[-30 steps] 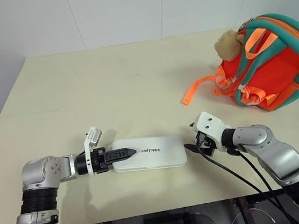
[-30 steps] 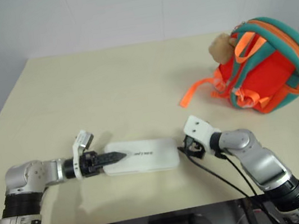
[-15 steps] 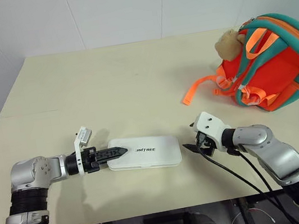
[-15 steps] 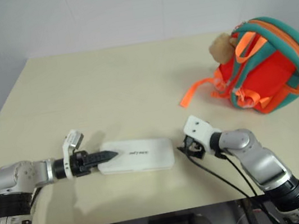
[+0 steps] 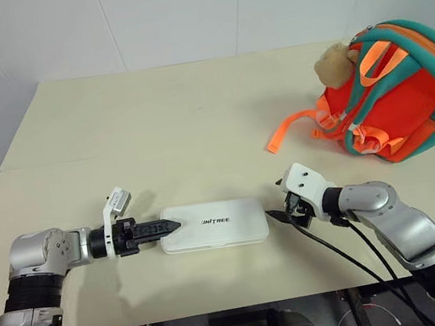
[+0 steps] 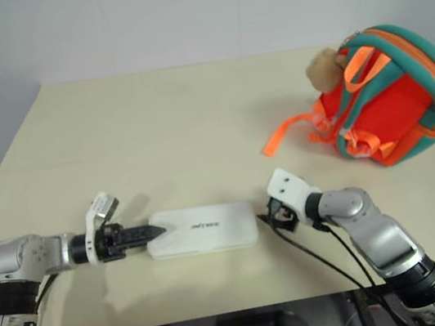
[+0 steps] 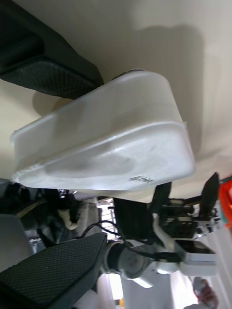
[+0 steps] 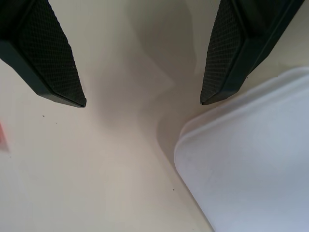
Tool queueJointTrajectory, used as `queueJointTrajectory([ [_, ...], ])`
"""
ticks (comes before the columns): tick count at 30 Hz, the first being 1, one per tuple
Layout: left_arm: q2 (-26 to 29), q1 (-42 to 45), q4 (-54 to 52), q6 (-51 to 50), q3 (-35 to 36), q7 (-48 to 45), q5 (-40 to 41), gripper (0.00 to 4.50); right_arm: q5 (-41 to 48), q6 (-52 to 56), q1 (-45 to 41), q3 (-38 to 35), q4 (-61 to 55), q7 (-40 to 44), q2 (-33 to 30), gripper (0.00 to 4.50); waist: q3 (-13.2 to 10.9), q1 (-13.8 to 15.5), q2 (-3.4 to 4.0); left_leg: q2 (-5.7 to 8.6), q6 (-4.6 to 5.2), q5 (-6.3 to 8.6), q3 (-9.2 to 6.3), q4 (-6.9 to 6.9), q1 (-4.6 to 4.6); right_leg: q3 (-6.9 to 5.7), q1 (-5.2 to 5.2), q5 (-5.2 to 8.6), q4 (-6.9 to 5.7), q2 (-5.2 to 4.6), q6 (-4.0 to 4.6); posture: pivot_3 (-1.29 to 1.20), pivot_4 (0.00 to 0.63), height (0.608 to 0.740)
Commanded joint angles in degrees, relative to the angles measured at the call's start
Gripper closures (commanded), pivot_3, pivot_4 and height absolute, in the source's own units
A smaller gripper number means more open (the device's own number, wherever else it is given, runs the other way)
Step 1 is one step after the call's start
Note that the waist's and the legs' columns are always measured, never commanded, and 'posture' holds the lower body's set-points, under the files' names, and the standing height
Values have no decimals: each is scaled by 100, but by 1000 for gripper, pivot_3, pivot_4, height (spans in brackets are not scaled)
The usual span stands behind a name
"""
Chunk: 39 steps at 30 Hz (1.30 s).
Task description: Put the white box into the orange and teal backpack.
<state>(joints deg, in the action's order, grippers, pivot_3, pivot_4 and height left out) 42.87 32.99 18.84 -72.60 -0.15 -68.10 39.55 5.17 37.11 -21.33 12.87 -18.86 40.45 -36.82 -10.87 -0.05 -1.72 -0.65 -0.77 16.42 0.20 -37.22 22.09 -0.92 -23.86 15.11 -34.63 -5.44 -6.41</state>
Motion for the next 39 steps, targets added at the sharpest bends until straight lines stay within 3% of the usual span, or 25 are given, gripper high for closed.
queueJointTrajectory([
  [1, 91, 162, 12, 186, -159, -235, -79, 23, 15, -115, -85, -128, -119, 42, -28, 0, 0, -3, 0, 0, 0, 0, 0, -1, 0, 1, 0, 0, 1, 0, 0, 0, 150, 740],
  [8, -19, 387, 299, 425, -371, -286, -292, 23, 17, -102, -76, -155, -132, 24, -39, 0, 0, -3, 0, -1, 0, 0, 0, -1, 0, 0, 0, 0, -1, 2, 0, 0, 150, 740],
  [11, -119, 451, 410, 468, -365, -238, -333, 589, 18, -96, -68, -163, -150, 15, -38, 0, 0, -5, 0, 0, 0, 0, 1, 0, 0, 1, 0, 0, -2, 2, 0, 0, 150, 740],
  [18, -214, 556, 627, 522, -402, -259, -462, 2710, 21, -103, -66, -192, -148, 22, -57, 0, 0, -4, 0, 0, 0, 0, 1, 0, 2, -1, -1, 0, -9, 4, -1, 0, 150, 740],
  [20, -231, 569, 653, 531, -432, -278, -508, 3087, 17, -110, -71, -197, -136, 24, -59, 0, 0, -4, -1, 0, 0, 0, 1, -4, 0, -1, 2, 0, -9, 3, -1, 0, 150, 740],
  [30, -298, 608, 399, 381, -163, -167, -353, 3168, 2, -134, -100, -225, -115, 46, -63, 0, 0, -2, -1, 0, 0, 0, -1, -11, -2, 1, 3, 0, -8, 2, -1, 0, 150, 740],
  [39, -422, 923, 638, -300, 877, 656, -25, 3168, 171, 29, -104, -690, -212, 39, -216, 0, 0, -18, -1, -1, 0, 0, -2, -7, 0, 0, 1, -2, -15, 4, -3, 0, 150, 740],
])
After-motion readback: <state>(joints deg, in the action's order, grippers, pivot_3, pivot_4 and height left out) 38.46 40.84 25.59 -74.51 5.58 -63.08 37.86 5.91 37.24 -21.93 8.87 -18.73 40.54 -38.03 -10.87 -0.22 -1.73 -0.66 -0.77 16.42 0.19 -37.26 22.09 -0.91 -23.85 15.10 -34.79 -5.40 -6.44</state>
